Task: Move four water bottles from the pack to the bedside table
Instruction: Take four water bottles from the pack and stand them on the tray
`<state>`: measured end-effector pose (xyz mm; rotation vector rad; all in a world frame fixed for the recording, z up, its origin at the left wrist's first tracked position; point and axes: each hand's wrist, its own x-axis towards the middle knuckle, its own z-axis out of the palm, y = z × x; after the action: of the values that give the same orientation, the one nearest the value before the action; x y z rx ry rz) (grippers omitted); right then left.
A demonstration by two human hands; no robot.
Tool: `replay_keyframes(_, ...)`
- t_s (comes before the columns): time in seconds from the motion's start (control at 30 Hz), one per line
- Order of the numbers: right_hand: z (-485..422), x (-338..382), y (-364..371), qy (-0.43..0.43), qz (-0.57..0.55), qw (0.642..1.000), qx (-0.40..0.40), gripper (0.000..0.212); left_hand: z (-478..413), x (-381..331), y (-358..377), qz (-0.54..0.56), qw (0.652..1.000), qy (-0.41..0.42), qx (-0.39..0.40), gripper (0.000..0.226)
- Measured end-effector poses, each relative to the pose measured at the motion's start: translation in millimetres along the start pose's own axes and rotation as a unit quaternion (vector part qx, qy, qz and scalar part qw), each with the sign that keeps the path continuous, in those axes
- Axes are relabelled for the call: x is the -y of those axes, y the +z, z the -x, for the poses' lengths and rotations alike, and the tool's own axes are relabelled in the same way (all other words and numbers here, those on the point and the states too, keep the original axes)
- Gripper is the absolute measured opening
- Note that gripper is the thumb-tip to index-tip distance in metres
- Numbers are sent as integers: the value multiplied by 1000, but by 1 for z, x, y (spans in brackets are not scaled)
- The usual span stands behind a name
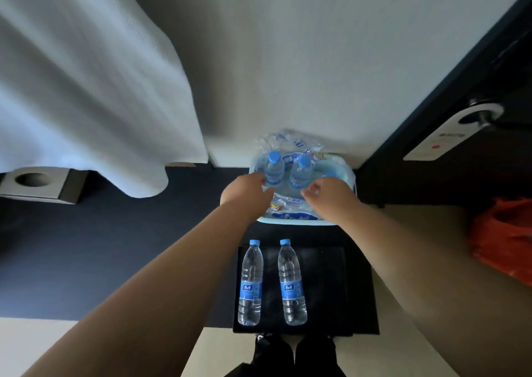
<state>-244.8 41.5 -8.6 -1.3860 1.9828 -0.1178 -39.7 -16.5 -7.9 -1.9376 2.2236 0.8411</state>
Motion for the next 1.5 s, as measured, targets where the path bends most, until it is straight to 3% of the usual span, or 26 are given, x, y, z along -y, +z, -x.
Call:
replay_keyframes(0.13, -21, 4, -14, 1, -5, 998, -60, 29, -24, -20, -11, -4, 1000, 10, -27, 44)
replay_keyframes(0.3, -50, 9, -8, -23, 0, 993, -119, 38, -54, -31, -8, -29, 998, 32, -46, 53)
replay_keyframes(0.53, -83, 12, 17, -4, 28, 996, -85, 49, -83, -31, 15, -56, 997, 42, -35, 35)
replay_keyframes(0.7, -88, 10, 32, -9, 33, 993, -110, 49, -87, -28, 31, -66, 996, 52, -42, 23)
replay_keyframes(0.93, -76, 4, 39, -33, 11, 989, -145, 21, -72, -34, 33, -44, 996, 69, -28, 13)
replay_keyframes(1.13, -37, 8, 9, -80, -62, 970, -222, 30, -41, -41, 10, 48, 993, 88, -61, 9)
replay_keyframes(1.5, 72, 17, -80, -185, -4, 948, -260, 35, 56, -80, -55, 60, 970, 167, -166, 25)
